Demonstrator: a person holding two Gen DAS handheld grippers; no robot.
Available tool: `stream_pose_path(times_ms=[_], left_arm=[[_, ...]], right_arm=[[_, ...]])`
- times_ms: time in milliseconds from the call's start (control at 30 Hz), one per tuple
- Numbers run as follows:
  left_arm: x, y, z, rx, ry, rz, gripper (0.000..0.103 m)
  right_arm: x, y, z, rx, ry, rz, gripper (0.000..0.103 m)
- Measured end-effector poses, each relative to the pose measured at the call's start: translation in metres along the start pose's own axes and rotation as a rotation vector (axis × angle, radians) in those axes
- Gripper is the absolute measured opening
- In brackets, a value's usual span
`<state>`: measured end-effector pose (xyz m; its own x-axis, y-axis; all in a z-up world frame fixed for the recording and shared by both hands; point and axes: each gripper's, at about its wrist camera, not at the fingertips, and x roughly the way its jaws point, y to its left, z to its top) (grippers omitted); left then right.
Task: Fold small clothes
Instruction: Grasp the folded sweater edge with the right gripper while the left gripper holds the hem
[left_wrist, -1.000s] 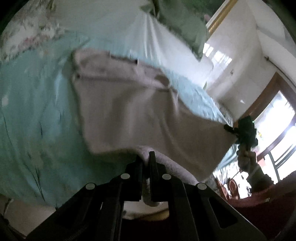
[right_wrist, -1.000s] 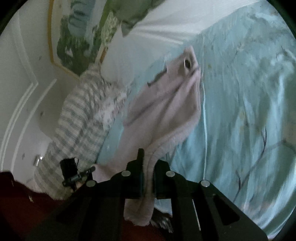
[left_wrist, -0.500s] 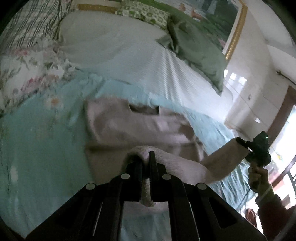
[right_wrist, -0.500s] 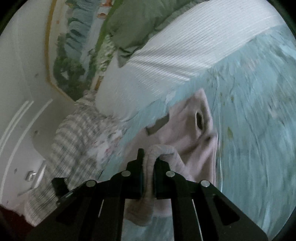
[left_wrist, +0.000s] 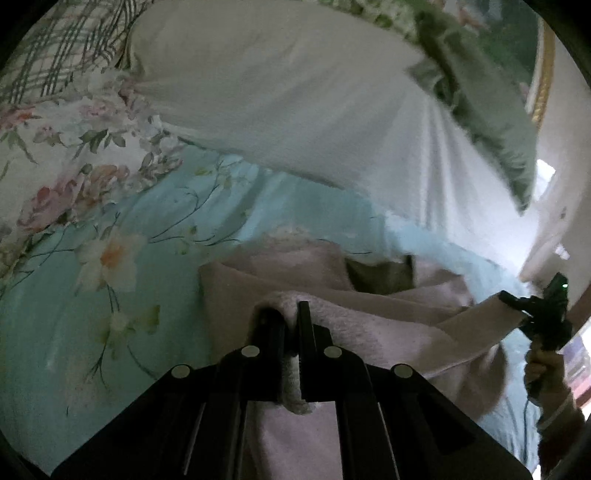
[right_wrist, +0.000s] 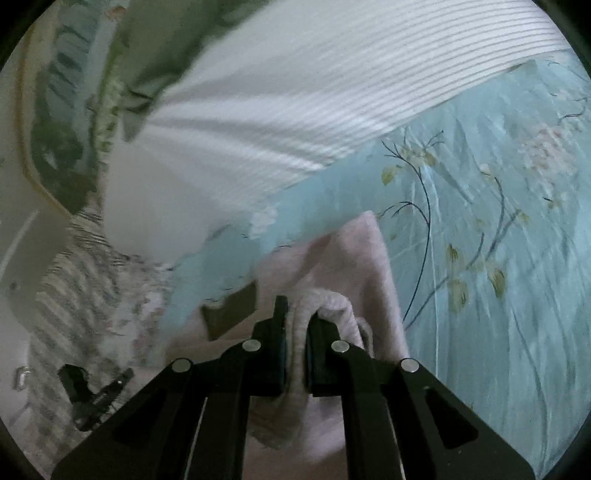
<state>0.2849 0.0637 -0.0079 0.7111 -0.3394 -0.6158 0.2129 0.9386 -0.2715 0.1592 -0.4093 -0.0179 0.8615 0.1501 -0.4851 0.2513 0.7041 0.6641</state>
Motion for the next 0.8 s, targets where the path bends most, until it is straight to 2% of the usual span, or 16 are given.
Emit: stream_pose_path(times_ms=[200, 333, 400, 433, 533, 567, 600, 700, 800], left_arm=[[0.054, 0.025, 0.008, -0.051, 0.056, 0.091, 0.004], [0.083, 0.028, 0.002, -0.039, 0.125, 0.155, 0.006], [0.082, 0.027, -0.003, -0.033, 0.147, 0.170, 0.007], [0.076, 0.028, -0.006, -0.045, 0.155, 0.163, 0.012], [0.049, 0.022, -0.016, -0.065, 0.126, 0.155, 0.043], [0.040, 0.017, -0.022, -0.065, 0.120, 0.141, 0.045], [0.031, 0.010, -0.028, -0.057, 0.122, 0.114, 0.045], [0.016, -0.022, -0.051, -0.003, 0.155, 0.024, 0.045], [0.023, -0.052, -0.072, 0.053, 0.236, -0.061, 0.045]], right_arm=[[0.040, -0.015, 0.010, 0.021, 0.055, -0.102, 0.010], [0.037, -0.027, 0.012, 0.108, 0.078, -0.067, 0.012], [0.017, -0.027, 0.012, 0.126, 0.047, -0.045, 0.014], [0.008, -0.024, 0.010, 0.117, 0.028, -0.047, 0.016], [-0.021, -0.006, 0.001, 0.037, -0.039, -0.069, 0.029], [-0.027, 0.005, -0.006, -0.009, -0.036, -0.059, 0.029], [-0.029, 0.013, -0.012, -0.044, -0.018, -0.042, 0.029], [-0.016, 0.047, -0.041, -0.213, 0.132, 0.046, 0.029], [0.021, 0.071, -0.074, -0.389, 0.340, 0.038, 0.029]])
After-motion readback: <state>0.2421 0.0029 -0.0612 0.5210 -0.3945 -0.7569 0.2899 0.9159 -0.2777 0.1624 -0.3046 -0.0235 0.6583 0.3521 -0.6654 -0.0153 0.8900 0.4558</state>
